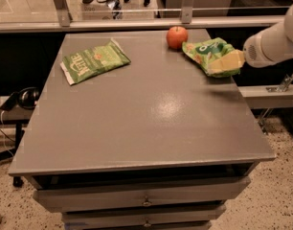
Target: Move green rice chip bag near apple
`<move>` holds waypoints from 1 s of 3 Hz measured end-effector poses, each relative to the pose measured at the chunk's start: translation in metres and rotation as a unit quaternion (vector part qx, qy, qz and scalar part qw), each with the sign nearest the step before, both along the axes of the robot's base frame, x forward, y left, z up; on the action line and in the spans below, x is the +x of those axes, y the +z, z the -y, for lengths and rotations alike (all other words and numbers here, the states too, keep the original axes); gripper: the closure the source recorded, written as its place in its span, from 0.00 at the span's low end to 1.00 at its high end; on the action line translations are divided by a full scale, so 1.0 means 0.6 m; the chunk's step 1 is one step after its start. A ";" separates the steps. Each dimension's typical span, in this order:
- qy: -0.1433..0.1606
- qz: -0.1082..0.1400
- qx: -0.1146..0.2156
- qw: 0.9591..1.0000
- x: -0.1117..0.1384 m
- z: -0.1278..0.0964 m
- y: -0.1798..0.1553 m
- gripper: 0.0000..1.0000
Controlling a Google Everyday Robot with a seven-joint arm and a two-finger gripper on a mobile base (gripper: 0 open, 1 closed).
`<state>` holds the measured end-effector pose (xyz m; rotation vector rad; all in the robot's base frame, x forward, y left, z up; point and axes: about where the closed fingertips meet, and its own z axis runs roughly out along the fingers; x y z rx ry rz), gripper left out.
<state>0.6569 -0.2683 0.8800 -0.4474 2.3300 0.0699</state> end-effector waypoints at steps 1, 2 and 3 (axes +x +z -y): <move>0.020 0.058 0.010 0.998 -0.060 0.009 0.046 0.00; 0.045 0.112 0.038 0.992 -0.122 -0.001 0.090 0.00; 0.046 0.133 0.052 0.989 -0.161 0.018 0.112 0.00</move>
Offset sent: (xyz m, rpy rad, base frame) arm -0.1746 -0.0832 0.0917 -0.0592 -0.4464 0.2159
